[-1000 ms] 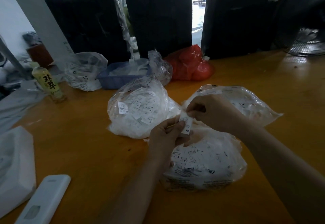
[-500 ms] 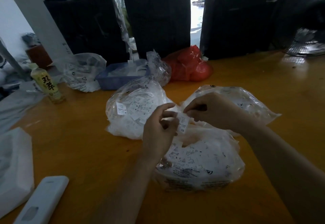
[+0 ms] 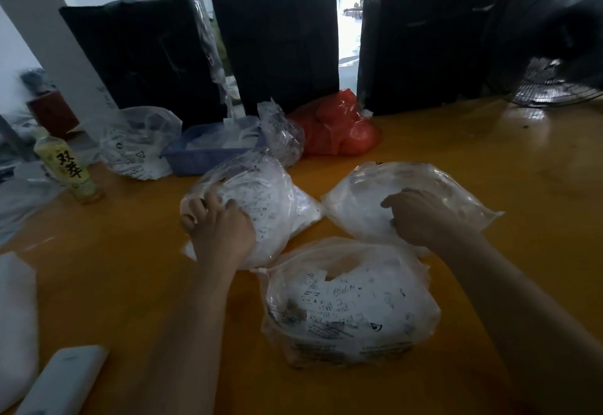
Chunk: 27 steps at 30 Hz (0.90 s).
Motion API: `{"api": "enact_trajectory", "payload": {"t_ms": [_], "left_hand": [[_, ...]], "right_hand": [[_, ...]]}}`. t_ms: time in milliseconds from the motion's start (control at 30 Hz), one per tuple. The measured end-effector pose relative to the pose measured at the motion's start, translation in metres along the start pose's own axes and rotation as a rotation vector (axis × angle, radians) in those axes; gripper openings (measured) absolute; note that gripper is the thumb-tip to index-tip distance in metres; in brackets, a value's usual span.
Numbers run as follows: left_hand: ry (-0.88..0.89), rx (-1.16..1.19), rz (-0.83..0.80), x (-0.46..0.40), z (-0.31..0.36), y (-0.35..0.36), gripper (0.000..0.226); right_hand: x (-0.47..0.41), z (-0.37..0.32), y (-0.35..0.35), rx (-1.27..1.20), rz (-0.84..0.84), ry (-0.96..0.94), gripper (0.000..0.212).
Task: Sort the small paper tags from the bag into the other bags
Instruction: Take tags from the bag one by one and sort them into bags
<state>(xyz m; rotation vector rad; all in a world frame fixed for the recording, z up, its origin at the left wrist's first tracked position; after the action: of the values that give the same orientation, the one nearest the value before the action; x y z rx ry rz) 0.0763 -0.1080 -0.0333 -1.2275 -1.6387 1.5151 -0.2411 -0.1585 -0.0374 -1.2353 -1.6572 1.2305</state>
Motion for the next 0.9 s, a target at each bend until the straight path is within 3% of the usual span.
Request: {"api": "enact_trajectory", "payload": {"t_ms": [133, 233, 367, 467, 533, 600, 667, 733, 900], "left_hand": [[0.027, 0.0, -0.003, 0.004, 0.004, -0.002, 0.045], [0.0, 0.058, 0.063, 0.011, 0.004, -0.012, 0.045], [0.006, 0.231, 0.322, 0.027, 0.01, -0.038, 0.038], [0.171, 0.555, 0.471, 0.047, 0.028, -0.06, 0.038], [0.322, 0.788, 0.36, 0.059, 0.043, -0.064, 0.041], [0.407, 0.965, 0.117, 0.067, 0.057, -0.059, 0.046], [0.435, 1.072, -0.15, 0.071, 0.068, -0.048, 0.065], [0.435, 1.117, -0.301, 0.073, 0.073, -0.038, 0.072], [0.358, 1.302, -0.345, 0.066, 0.067, -0.03, 0.019]], "right_hand": [[-0.011, 0.003, 0.019, 0.019, 0.057, -0.056, 0.022], [-0.011, 0.003, 0.013, -0.01, 0.101, -0.005, 0.021], [-0.004, -0.005, -0.007, -0.091, 0.1, 0.026, 0.023], [0.009, -0.02, -0.03, -0.115, 0.079, -0.027, 0.019], [0.019, -0.032, -0.043, -0.198, 0.107, -0.078, 0.012], [0.029, -0.044, -0.052, -0.342, 0.117, -0.132, 0.004], [0.035, -0.056, -0.052, -0.413, 0.069, -0.227, 0.005], [0.036, -0.065, -0.048, -0.449, 0.026, -0.311, 0.004], [0.027, -0.066, -0.033, -0.644, 0.004, -0.313, 0.004]]}}
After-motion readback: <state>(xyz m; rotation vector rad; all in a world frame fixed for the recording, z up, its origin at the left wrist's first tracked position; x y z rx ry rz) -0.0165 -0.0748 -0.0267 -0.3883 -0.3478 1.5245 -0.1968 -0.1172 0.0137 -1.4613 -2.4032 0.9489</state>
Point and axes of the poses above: each hand's wrist, its own x-axis away from the middle knuckle, its own y-axis out of the palm, z = x × y, the point moved 3 cm from there along -x, towards the middle knuckle, and after that the axes turned 15 degrees about -x, right-handed, at the moved point
